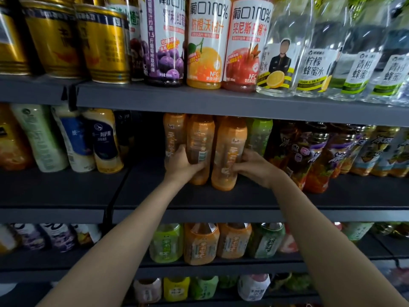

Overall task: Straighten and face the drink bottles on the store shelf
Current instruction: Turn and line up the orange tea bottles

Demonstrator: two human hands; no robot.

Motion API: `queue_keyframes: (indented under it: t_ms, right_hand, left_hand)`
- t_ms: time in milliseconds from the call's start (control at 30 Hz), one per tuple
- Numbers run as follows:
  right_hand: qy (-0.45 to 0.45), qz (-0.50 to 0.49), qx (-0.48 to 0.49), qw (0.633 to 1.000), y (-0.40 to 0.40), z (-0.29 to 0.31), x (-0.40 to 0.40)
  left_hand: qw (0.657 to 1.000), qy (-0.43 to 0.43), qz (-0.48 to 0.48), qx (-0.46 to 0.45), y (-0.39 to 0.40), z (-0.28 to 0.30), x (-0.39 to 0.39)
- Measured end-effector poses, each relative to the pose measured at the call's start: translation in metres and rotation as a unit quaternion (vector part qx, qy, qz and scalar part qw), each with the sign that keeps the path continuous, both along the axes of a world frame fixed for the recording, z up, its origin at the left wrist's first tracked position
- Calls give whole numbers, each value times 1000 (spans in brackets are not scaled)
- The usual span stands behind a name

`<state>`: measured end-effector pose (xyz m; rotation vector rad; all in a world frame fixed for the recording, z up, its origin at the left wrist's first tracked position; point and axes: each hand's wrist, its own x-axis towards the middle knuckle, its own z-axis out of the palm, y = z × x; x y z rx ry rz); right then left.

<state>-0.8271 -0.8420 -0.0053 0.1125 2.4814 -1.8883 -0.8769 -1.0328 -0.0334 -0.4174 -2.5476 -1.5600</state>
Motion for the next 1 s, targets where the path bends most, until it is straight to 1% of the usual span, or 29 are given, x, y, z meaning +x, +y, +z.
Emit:
queue_keyframes:
  t_ms: [67, 100, 200, 267, 333, 400, 467, 633, 700, 767, 800, 833, 900, 933, 1000]
  right_hand:
    - [-6, 50, -47, 998, 3, 4, 9]
    - [-4, 60, -58, 997, 4, 4, 11]
    - [9, 45, -54, 997, 1, 3, 17]
    - [24, -15, -33, 999, -1, -1, 15]
    - [50, -104, 17, 993, -5, -5, 8]
    - [69, -189, 108, 974, -14, -7, 0]
    - [72, -240, 186, 950, -24, -7, -7]
    - [51, -268, 219, 937, -37, -5, -8]
    - [103, -294, 220, 924, -44, -7, 4]
    - [194, -317, 210, 904, -55, -9, 23]
    - [228, -308, 187, 905, -61, -9, 32]
    - [245, -277, 142, 918, -67, -6, 40]
    - [227, -162, 22, 960, -84, 4, 59]
    - [215, -103, -24, 971, -92, 10, 66]
    - [219, -40, -50, 974, -106, 17, 76]
  left_hand:
    - [1000, -6, -4, -10, -4, -1, -3]
    - [1000, -5, -2, -10, -5, -2, -3]
    - [1000, 6, -1, -9, -4, -3, -2]
    - [1000, -2, 2, -11, -6, -1, 0]
    - [1000, -10, 1, -11, -8, 1, 3]
    - [999, -24, -21, 9, -13, 5, 10]
    - [996, -51, -61, 36, -21, 8, 19]
    - [985, -110, -106, 76, -50, 9, 34]
    - [977, -129, -129, 111, -59, 8, 42]
    - [964, -153, -157, 153, -68, 7, 49]
    - [956, -166, -174, 169, -74, 7, 53]
    - [947, -182, -195, 181, -78, 8, 57]
    - [931, -210, -235, 184, -88, 8, 66]
    - [926, -219, -247, 184, -92, 8, 70]
    - [922, -228, -247, 194, -99, 8, 78]
